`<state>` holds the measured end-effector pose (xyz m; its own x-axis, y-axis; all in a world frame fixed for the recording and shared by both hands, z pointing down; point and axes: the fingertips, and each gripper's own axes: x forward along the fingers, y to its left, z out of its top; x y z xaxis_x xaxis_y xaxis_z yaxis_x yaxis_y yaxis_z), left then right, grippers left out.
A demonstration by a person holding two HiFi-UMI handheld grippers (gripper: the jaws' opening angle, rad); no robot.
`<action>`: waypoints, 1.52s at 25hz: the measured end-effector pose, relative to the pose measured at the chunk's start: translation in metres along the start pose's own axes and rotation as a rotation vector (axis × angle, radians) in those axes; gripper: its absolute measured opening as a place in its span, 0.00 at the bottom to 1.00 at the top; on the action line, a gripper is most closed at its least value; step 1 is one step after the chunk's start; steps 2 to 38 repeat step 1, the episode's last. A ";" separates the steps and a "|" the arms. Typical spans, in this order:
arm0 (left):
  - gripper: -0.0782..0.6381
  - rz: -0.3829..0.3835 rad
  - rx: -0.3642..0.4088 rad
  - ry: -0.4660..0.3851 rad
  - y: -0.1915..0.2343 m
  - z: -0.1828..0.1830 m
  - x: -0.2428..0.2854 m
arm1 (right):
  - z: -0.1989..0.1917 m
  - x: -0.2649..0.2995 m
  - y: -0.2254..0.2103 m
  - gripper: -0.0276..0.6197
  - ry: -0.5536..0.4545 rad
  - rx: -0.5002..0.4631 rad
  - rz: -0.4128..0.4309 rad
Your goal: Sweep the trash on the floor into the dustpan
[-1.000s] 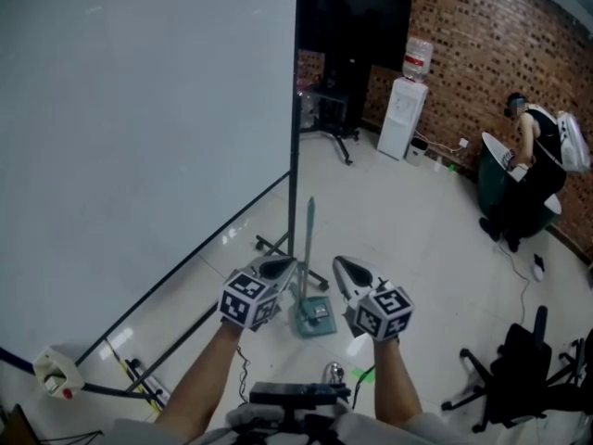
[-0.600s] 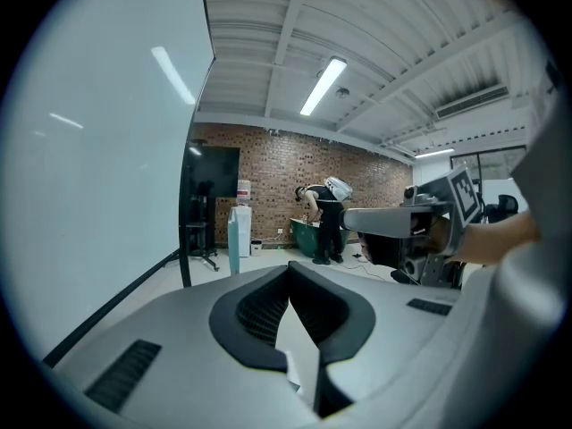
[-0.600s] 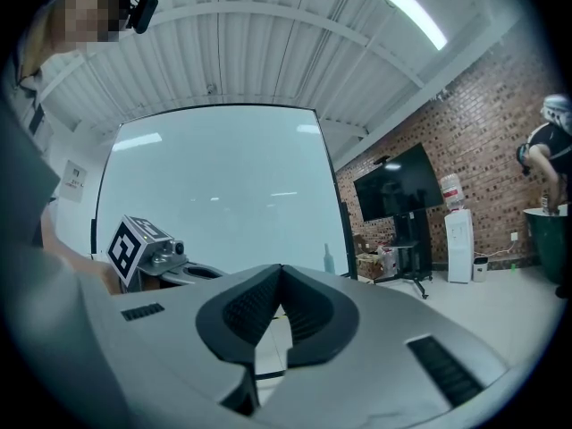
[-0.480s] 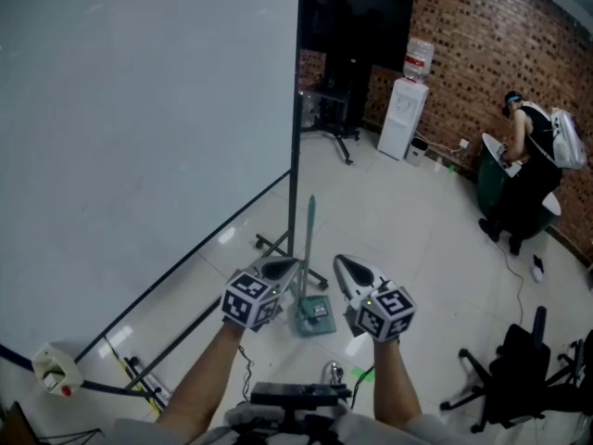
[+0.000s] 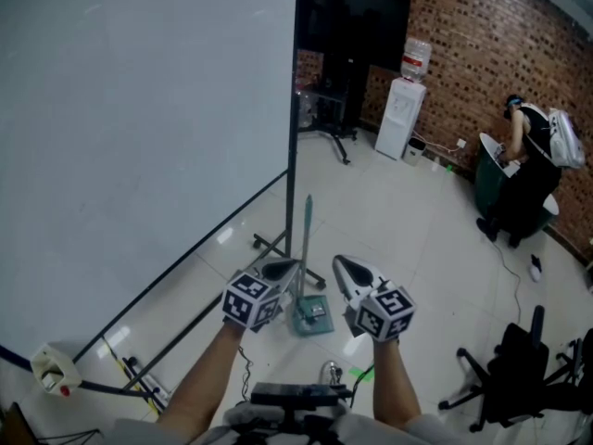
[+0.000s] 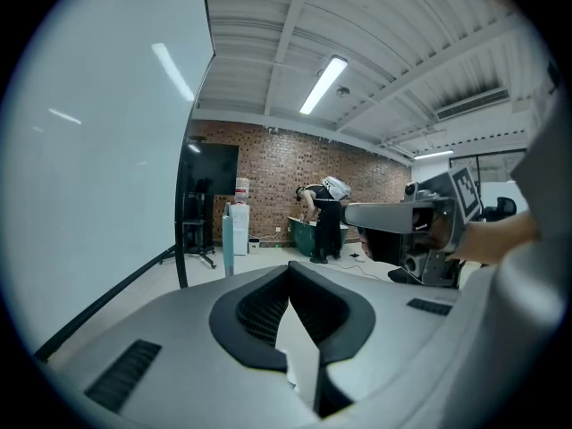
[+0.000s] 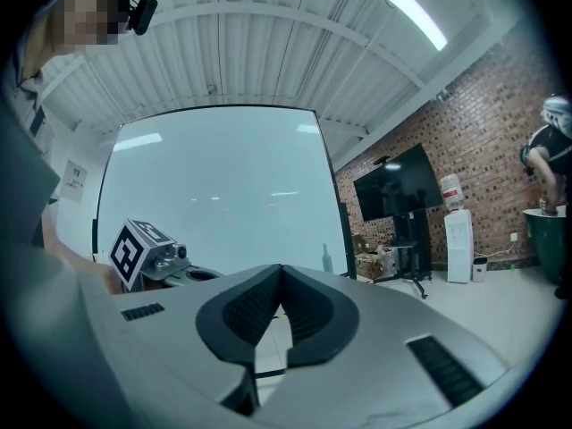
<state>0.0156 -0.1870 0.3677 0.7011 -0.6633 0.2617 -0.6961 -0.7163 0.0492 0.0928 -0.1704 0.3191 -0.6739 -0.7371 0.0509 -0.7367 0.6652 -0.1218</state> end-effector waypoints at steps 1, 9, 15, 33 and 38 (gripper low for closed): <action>0.11 0.000 -0.001 0.003 0.000 -0.001 0.001 | -0.001 0.000 -0.001 0.05 0.001 0.002 0.000; 0.11 0.000 -0.001 0.003 0.000 -0.001 0.001 | -0.001 0.000 -0.001 0.05 0.001 0.002 0.000; 0.11 0.000 -0.001 0.003 0.000 -0.001 0.001 | -0.001 0.000 -0.001 0.05 0.001 0.002 0.000; 0.11 0.000 -0.001 0.003 0.000 -0.001 0.001 | -0.001 0.000 -0.001 0.05 0.001 0.002 0.000; 0.11 0.000 -0.001 0.003 0.000 -0.001 0.001 | -0.001 0.000 -0.001 0.05 0.001 0.002 0.000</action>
